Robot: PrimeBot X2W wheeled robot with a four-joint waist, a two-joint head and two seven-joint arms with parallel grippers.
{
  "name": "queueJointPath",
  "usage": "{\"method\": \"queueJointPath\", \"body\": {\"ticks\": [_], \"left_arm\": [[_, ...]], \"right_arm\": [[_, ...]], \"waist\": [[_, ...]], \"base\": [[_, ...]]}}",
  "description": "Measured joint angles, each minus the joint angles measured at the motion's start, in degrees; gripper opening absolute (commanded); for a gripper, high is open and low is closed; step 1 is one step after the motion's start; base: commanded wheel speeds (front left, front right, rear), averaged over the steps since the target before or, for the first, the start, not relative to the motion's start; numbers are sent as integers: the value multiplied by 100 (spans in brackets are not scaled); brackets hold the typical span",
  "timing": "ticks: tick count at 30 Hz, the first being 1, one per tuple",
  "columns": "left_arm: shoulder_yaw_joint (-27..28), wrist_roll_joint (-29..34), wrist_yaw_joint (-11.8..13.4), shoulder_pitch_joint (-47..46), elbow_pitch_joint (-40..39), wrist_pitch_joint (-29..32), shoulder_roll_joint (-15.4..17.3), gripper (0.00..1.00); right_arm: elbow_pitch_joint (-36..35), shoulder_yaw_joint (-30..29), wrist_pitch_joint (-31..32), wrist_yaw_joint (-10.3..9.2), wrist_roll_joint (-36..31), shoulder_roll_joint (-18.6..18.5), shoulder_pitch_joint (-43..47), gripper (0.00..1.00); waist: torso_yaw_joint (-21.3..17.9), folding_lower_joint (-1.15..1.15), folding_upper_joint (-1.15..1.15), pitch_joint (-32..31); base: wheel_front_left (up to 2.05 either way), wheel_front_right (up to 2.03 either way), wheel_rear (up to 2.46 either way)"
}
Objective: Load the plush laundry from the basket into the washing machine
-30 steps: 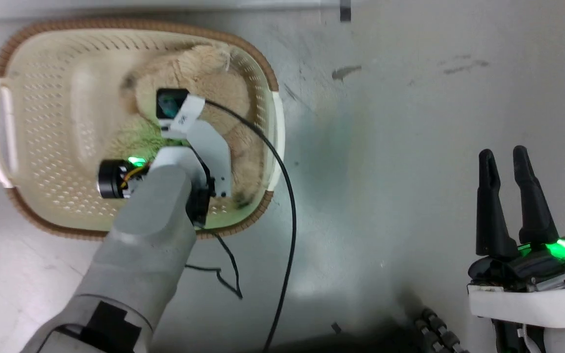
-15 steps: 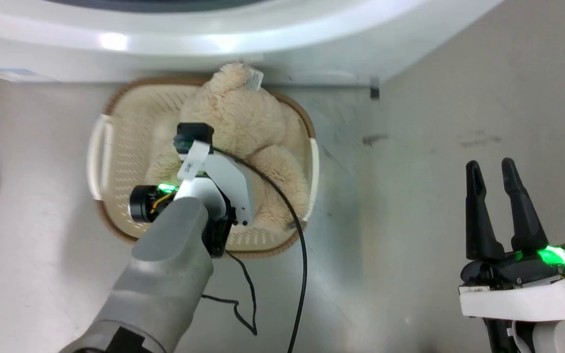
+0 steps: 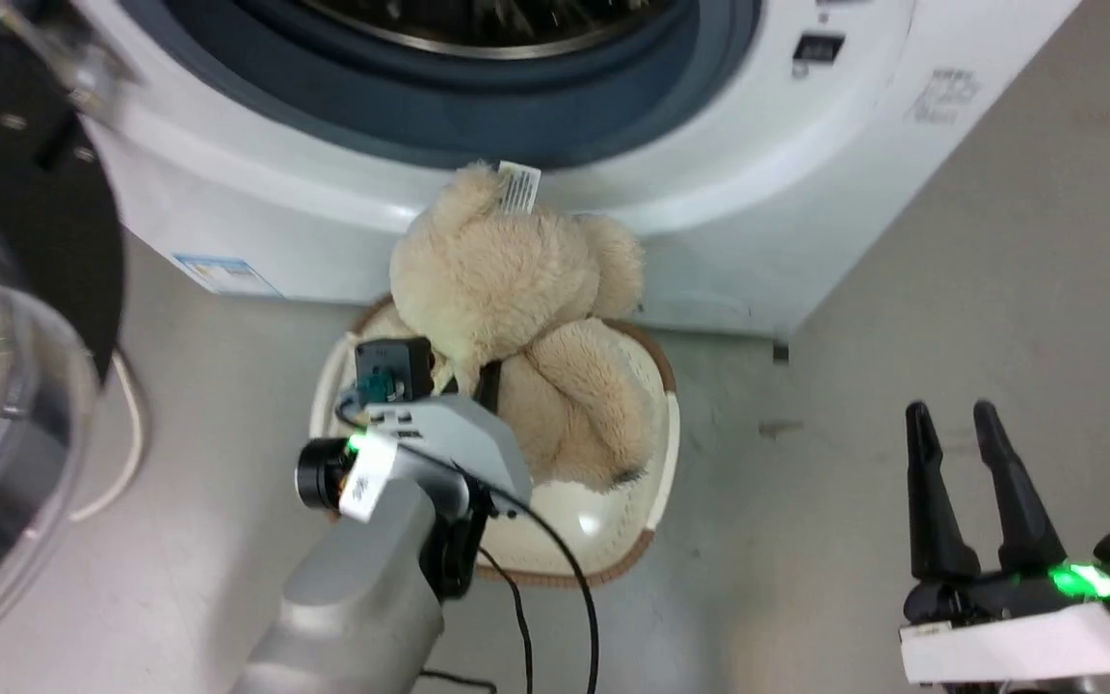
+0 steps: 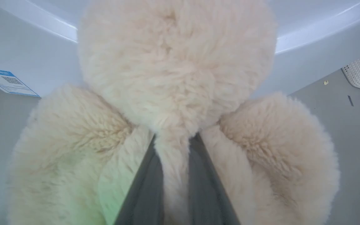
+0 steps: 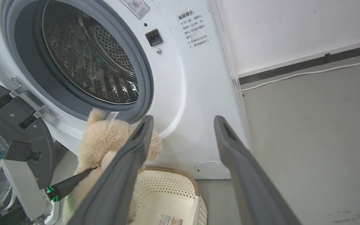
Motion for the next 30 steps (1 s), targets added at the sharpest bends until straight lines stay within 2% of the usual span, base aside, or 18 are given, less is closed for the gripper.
{"method": "queueJointPath", "body": {"ticks": [8, 13, 16, 21, 30], "left_arm": [[85, 165, 75, 541, -791, -382, 35, 0], [566, 627, 249, 861, -1830, -389, 188, 0], [886, 909, 287, 1027, -2307, -421, 242, 0], [1280, 1273, 290, 1092, -2617, -420, 212, 0], [1900, 1747, 84, 509, -2659, -420, 131, 0]], "right_arm": [[144, -24, 1, 0, -49, 0, 279, 100], [131, -12, 11, 0, -51, 0, 357, 100], [103, 1, 53, 0, -85, 0, 359, 100], [16, 7, 90, 0, -105, 0, 360, 100], [-145, -21, 132, 0, -200, 0, 269, 100]], "waist": [[196, -1, 0, -776], [228, 0, 0, -1030], [163, 1, 0, -1030], [52, 1, 0, -909], [-179, 2, 0, -392]], "base": [[0, 0, 0], [0, 0, 0], [0, 0, 0], [0, 0, 0], [0, 0, 0]]}}
